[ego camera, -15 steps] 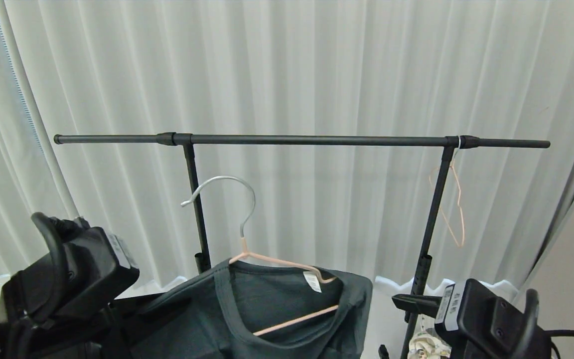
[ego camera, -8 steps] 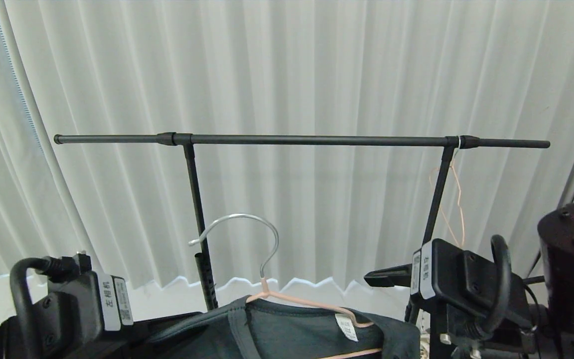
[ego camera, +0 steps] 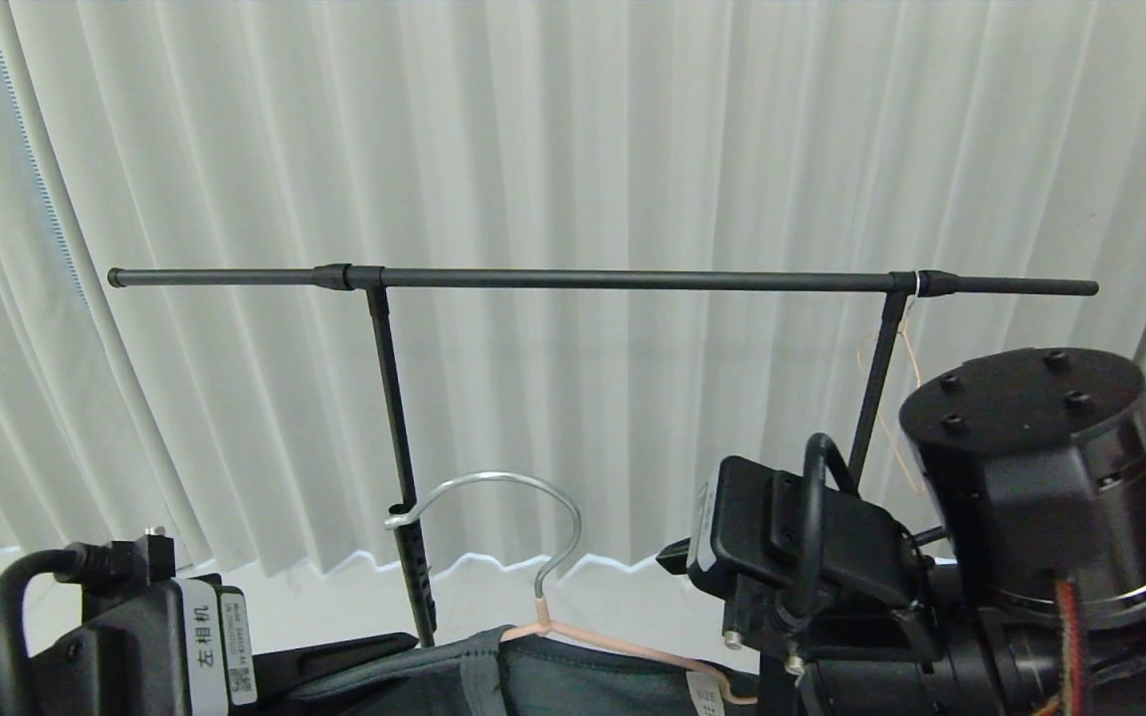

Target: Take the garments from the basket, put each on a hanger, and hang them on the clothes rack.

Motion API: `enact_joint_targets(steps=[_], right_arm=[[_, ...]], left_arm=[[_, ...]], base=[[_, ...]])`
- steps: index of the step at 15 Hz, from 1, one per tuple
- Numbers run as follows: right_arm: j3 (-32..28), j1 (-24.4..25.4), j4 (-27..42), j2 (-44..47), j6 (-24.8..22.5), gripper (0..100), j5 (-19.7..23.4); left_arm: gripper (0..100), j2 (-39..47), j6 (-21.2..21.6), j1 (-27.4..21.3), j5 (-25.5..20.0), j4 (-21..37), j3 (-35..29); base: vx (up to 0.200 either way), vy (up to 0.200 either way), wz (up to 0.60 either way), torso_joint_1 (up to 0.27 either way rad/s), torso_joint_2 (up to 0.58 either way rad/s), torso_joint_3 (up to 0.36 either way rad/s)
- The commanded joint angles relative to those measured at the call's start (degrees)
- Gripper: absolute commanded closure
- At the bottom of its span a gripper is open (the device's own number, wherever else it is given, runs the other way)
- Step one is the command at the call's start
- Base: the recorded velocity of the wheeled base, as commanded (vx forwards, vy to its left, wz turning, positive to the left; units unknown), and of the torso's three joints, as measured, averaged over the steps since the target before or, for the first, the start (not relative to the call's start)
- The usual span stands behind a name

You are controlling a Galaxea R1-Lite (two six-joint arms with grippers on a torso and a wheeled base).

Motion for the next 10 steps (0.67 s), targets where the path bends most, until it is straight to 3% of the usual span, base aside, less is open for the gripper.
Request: enact_joint_targets(steps=[1,7,8,10], right_arm=[[-0.95,0.35,0.27,2.95,0.03,0,0.13],[-0.86,0.35,2.82,2.78,0.21,0,0.48],[-0.86,0.44,2.82,2.87,0.21,100,0.48],[-0.77,0.35,2.74,2.87,0.12,100,0.39]], left_arm=[[100,-0.15,0.01,-0.63,0.01,-0.02,-0.28],[100,-0.41,0.09,-0.80,0.01,-1.25,-0.19],[100,-0.41,0.09,-0.80,0.01,-1.25,-0.19],[100,-0.50,0.09,-0.80,0.01,-1.25,-0.19]], base=[[0.000,0.000,0.00,0.000,0.00,0.000],[0.000,0.000,0.00,0.000,0.00,0.000],[0.000,0.000,0.00,0.000,0.00,0.000],[0.000,0.000,0.00,0.000,0.00,0.000]])
